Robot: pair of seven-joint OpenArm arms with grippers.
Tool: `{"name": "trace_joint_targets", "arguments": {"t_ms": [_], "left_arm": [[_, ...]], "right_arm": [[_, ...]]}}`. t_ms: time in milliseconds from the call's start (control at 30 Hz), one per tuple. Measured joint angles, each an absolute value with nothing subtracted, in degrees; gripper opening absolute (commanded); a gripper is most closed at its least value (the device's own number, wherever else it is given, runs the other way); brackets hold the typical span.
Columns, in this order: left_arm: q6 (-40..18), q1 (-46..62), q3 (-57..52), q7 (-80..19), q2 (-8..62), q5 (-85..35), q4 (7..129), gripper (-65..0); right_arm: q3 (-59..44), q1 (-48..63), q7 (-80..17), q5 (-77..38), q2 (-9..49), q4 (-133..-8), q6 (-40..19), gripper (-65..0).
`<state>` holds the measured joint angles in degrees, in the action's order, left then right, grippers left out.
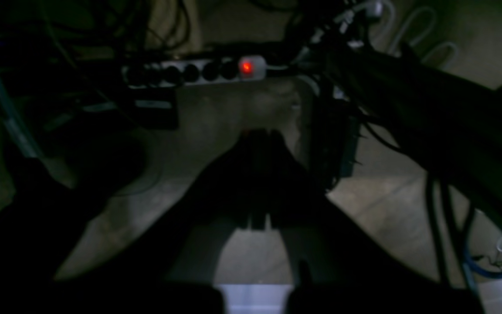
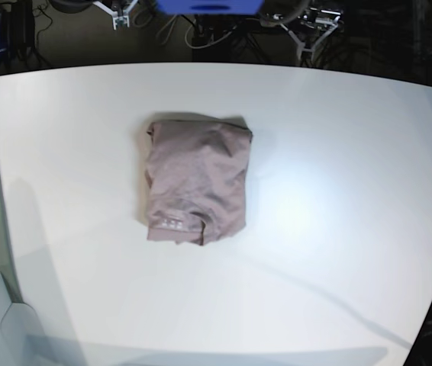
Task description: Layout the t-shirt on the table in an organized manner, then fold the t-shirt properly
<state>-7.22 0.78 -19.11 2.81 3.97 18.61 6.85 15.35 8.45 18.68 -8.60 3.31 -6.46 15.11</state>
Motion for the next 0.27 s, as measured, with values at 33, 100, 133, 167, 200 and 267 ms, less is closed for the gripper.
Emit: {"name": "trace_joint_targets", "arguments": {"t_ms": [33, 100, 133, 167, 200, 267], "left_arm": [[-7.22, 0.95, -19.11, 2.90, 3.99, 18.63, 6.85, -64.7], [-7.25, 1.15, -18.79, 3.05, 4.08, 18.79, 6.76, -64.7], [-7.25, 1.26, -18.83, 3.07, 4.10, 18.85, 6.74, -64.7], [-7.25, 1.26, -18.98, 3.03, 4.12, 18.85, 6.74, -64.7], [-7.25, 1.26, -18.98, 3.05, 4.16, 18.85, 6.74, -64.7], [-7.22, 1.21, -18.98, 3.07, 4.29, 18.85, 6.74, -64.7]], "right_arm": [[14.52, 8.45, 18.70, -8.91, 3.14, -6.46, 15.11, -65.0], [13.72, 8.45, 18.68, -8.86, 2.70, -6.46, 15.09, -65.0], [13.43, 8.45, 18.70, -8.86, 2.55, -6.46, 15.09, -65.0], [13.39, 8.45, 18.72, -8.84, 2.52, -6.48, 15.09, -65.0], [13.39, 8.45, 18.72, -8.84, 2.55, -6.48, 15.11, -65.0], [13.65, 8.45, 18.72, -8.86, 2.52, -6.46, 15.11, -65.0]]}}
